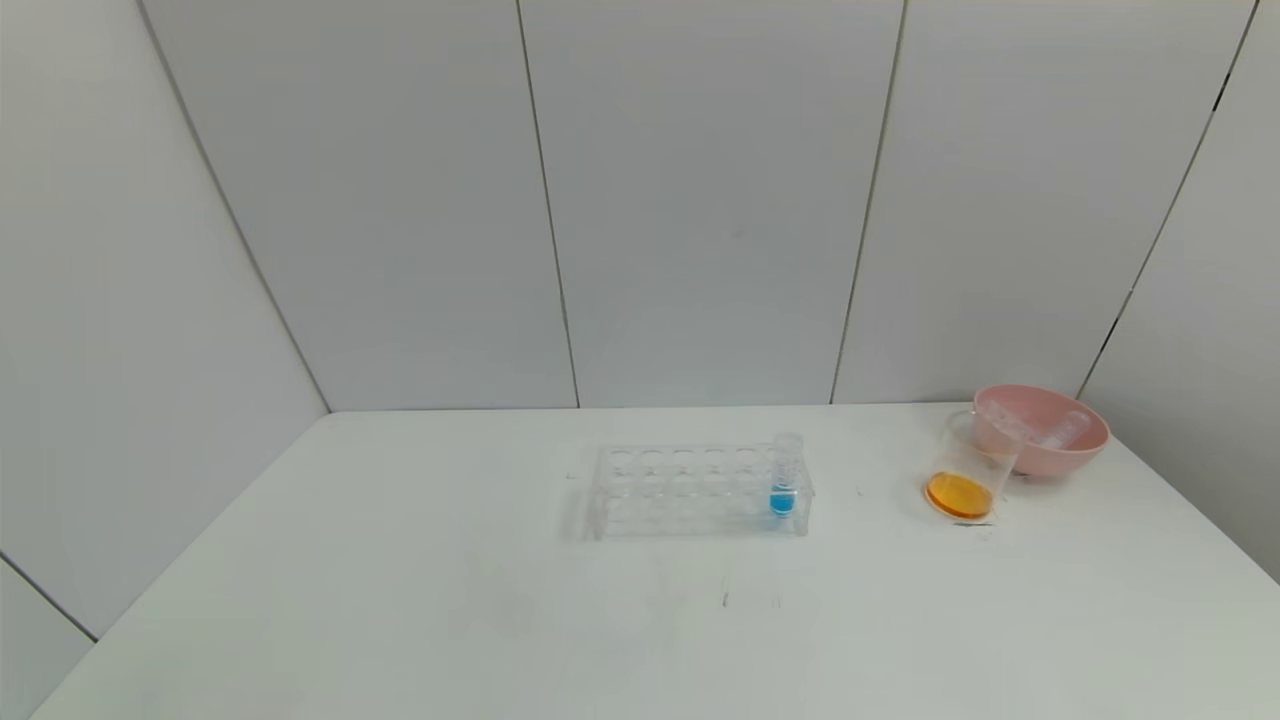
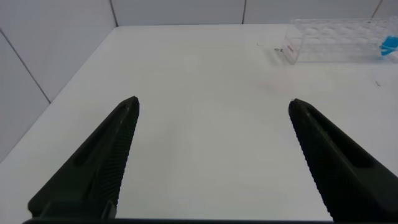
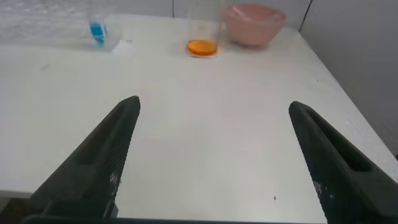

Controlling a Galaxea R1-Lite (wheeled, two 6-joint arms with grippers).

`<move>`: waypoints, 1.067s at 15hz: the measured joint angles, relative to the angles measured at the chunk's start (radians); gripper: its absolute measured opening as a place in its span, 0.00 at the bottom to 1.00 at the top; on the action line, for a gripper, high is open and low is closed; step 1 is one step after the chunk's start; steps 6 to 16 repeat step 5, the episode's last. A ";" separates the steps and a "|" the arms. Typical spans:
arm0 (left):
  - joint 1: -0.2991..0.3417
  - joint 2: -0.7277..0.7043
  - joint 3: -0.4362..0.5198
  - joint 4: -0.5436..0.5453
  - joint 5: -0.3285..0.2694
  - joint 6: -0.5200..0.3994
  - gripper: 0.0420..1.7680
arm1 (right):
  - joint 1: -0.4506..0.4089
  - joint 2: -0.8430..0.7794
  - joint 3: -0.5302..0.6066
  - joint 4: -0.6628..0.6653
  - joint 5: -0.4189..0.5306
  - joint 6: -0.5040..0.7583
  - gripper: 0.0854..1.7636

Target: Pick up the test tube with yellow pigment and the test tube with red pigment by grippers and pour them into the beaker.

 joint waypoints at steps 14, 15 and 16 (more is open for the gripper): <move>0.000 0.000 0.000 0.000 0.000 0.000 0.97 | 0.000 0.000 -0.001 -0.024 0.004 0.008 0.97; 0.000 0.000 0.000 0.000 0.000 0.000 0.97 | 0.000 0.000 -0.001 -0.024 0.004 0.008 0.97; 0.000 0.000 0.000 0.000 0.000 0.000 0.97 | 0.000 0.000 -0.001 -0.024 0.004 0.008 0.97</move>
